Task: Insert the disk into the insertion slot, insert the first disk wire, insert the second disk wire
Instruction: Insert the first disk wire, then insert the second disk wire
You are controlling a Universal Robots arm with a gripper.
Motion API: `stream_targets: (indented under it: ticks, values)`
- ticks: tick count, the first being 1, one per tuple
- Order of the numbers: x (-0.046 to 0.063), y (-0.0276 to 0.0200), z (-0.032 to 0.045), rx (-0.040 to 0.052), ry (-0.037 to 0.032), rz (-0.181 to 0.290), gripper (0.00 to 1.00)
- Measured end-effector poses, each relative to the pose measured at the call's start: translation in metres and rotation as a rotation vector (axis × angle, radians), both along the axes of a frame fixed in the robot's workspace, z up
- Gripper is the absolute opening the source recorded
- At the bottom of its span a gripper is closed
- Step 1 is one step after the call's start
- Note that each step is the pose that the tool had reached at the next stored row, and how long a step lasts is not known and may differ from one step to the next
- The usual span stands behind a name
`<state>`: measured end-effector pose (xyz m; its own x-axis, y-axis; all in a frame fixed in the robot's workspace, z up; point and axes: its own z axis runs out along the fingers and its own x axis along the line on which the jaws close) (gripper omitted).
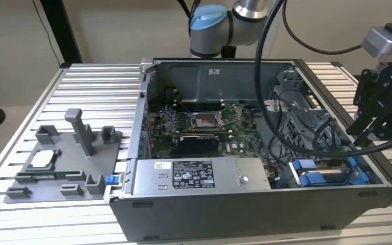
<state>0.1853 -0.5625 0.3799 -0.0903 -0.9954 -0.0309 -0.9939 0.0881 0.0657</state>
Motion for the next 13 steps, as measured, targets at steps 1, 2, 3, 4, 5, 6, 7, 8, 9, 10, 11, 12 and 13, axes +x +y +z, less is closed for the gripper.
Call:
stream_targets:
  ticks: [1,2,3,4,5,6,7,8,9,10,11,12,13]
  values:
    - [0.002,0.0003,-0.0016,0.0003,0.0,0.0,1.0]
    - [0.003,0.0004,-0.0034,0.0006,0.0,-0.001,1.0]
    - [0.003,0.0005,-0.0051,0.0009,0.0,-0.002,1.0]
    - [0.003,0.0008,-0.0068,0.0014,0.0,-0.003,1.0]
    - [0.003,0.0013,-0.008,0.0021,0.0,-0.005,1.0]
    - [0.003,0.002,-0.0092,0.0025,0.0,-0.008,1.0]
    - [0.003,0.0027,-0.0103,0.0029,0.0,-0.011,1.0]
    - [0.003,0.0034,-0.0112,0.0031,0.0,-0.014,1.0]
    - [0.003,0.0041,-0.0124,0.0035,0.0,-0.017,1.0]
    - [0.003,0.0047,-0.0133,0.0034,0.0001,-0.02,1.0]
    - [0.003,0.0054,-0.0142,0.0035,0.0003,-0.024,1.0]
    - [0.003,0.0061,-0.015,0.0034,0.0011,-0.027,1.0]
    - [0.003,0.007,-0.0156,0.0034,0.0017,-0.03,1.0]
